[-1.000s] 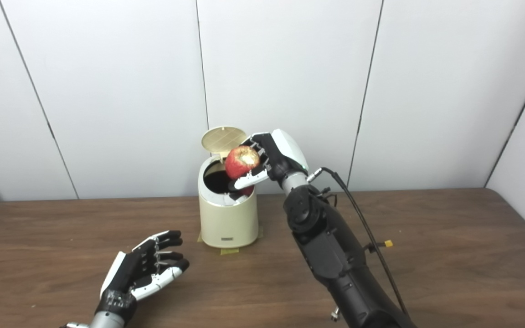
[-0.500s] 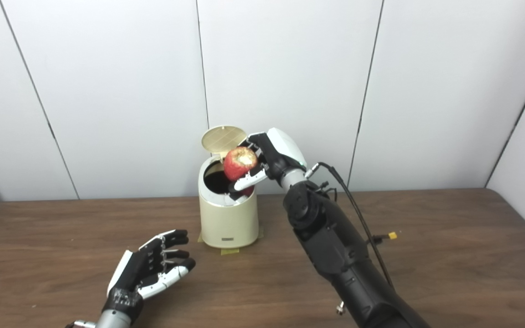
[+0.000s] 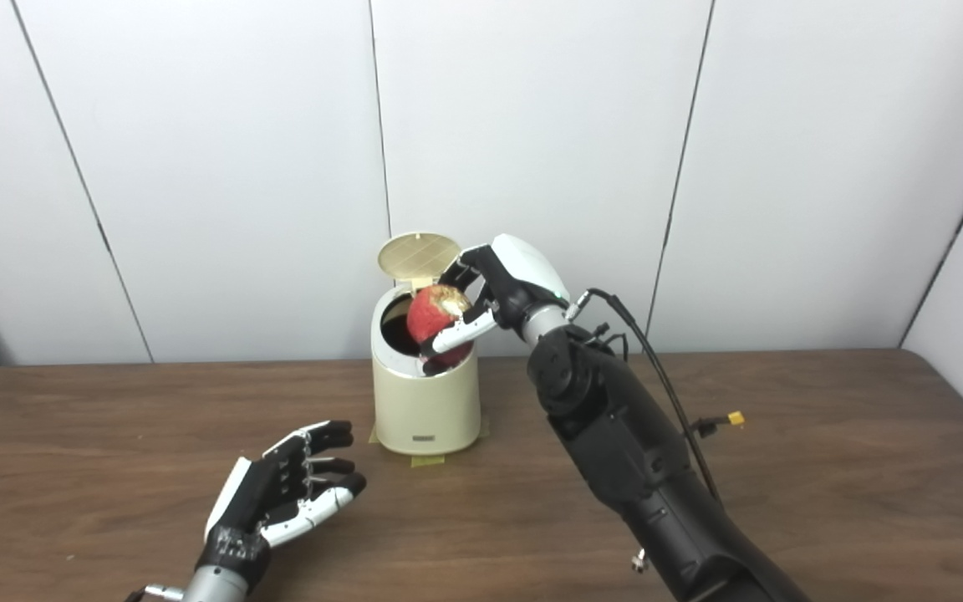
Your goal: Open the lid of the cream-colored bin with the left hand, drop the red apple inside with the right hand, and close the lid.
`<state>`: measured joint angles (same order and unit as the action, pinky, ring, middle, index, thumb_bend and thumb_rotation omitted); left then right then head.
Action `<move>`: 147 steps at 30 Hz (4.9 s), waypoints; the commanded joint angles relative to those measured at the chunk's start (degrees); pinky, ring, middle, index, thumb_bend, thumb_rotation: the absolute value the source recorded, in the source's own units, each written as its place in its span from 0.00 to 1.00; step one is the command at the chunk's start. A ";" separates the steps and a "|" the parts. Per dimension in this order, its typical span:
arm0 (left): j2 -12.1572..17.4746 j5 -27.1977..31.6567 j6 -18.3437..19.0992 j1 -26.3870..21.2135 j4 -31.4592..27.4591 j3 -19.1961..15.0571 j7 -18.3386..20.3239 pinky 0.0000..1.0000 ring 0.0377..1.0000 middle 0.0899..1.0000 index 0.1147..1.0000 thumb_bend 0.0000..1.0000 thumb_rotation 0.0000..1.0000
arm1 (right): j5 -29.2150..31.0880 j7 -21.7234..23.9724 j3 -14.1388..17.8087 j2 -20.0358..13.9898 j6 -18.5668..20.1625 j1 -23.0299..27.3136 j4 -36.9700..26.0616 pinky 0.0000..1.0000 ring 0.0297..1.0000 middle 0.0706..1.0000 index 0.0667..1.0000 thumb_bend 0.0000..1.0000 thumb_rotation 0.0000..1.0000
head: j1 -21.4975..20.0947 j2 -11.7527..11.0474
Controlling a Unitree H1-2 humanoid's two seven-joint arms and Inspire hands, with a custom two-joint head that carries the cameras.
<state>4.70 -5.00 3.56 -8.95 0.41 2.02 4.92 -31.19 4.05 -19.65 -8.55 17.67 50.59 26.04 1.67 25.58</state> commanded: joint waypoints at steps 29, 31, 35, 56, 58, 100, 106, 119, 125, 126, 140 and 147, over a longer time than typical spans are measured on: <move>0.03 0.53 -1.47 -2.35 -1.55 -0.08 -0.22 0.59 0.68 0.77 0.75 0.66 0.20 | 8.35 -4.93 11.40 0.77 -5.41 -10.29 -16.52 0.44 0.59 0.70 0.67 0.84 0.12 | 0.30 0.10; 0.05 0.91 -1.69 -2.51 -1.33 -0.25 -0.11 0.58 0.68 0.77 0.75 0.67 0.20 | 10.29 -5.35 13.75 1.16 -6.13 -13.38 -20.86 0.44 0.58 0.68 0.67 0.83 0.12 | 0.32 -0.03; 0.23 0.98 -1.96 -2.72 -0.92 -0.34 -0.06 0.59 0.68 0.76 0.75 0.67 0.20 | 14.34 -4.95 17.31 1.83 -5.17 -19.35 -28.71 0.43 0.53 0.66 0.66 0.81 0.13 | -0.03 -0.28; 0.31 2.14 -4.69 -3.09 -3.83 -1.33 -0.23 0.61 0.69 0.75 0.79 0.72 0.25 | 35.51 -0.80 23.79 3.89 -17.42 -40.91 -35.55 0.53 0.62 0.72 0.72 0.80 0.24 | 0.41 0.05; 0.82 2.18 -4.90 -3.85 -4.45 -1.48 0.02 0.62 0.70 0.76 0.81 0.73 0.27 | 35.15 -1.07 23.85 3.88 -18.45 -41.06 -34.59 0.52 0.63 0.73 0.73 0.80 0.25 | 0.38 0.02; 16.50 -24.98 -2.46 -48.76 18.62 17.07 12.05 1.00 1.00 0.90 0.86 1.00 0.37 | 34.51 -1.38 23.43 2.75 -16.93 -41.15 -34.68 0.48 0.60 0.69 0.68 0.74 0.25 | -0.08 -0.93; 16.38 -24.61 -1.12 -46.87 16.54 16.96 15.13 1.00 1.00 0.80 0.74 1.00 0.37 | 34.73 -1.45 23.76 2.75 -16.04 -41.00 -34.76 0.46 0.60 0.67 0.66 0.73 0.22 | -0.43 -0.98; 17.45 -24.18 -1.92 -43.91 13.56 16.78 20.15 1.00 0.98 0.87 0.81 0.98 0.38 | 33.63 -1.78 23.50 2.85 -16.58 -40.62 -33.95 0.45 0.58 0.67 0.65 0.75 0.24 | -0.70 -0.65; 17.77 -24.08 -3.04 -43.18 12.52 16.75 20.57 1.00 0.99 0.84 0.81 0.97 0.37 | 33.88 -1.86 23.46 3.04 -16.29 -40.68 -33.98 0.45 0.58 0.67 0.65 0.74 0.22 | -0.75 -0.41; 17.83 -24.07 -3.26 -43.01 12.33 16.73 20.54 1.00 0.99 0.84 0.81 0.96 0.37 | 33.86 -1.84 23.43 3.04 -16.39 -40.67 -33.92 0.45 0.58 0.67 0.65 0.73 0.22 | -0.75 -0.41; 18.77 -25.08 -3.98 -40.84 8.63 17.23 22.00 1.00 0.99 0.82 0.78 0.98 0.36 | 32.93 -2.15 22.85 3.40 -15.40 -40.85 -35.14 0.45 0.57 0.67 0.66 0.69 0.20 | -1.11 0.80; 18.96 -26.90 -5.26 -40.45 8.58 18.31 21.86 1.00 0.98 0.82 0.78 0.98 0.38 | 32.93 -2.28 22.86 3.69 -15.32 -40.79 -35.47 0.45 0.57 0.67 0.65 0.68 0.17 | -1.36 1.19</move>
<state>22.78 -31.15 -0.62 -46.91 10.55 20.51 27.61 1.74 2.03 3.16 -4.79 3.02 7.67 -7.34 0.26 26.72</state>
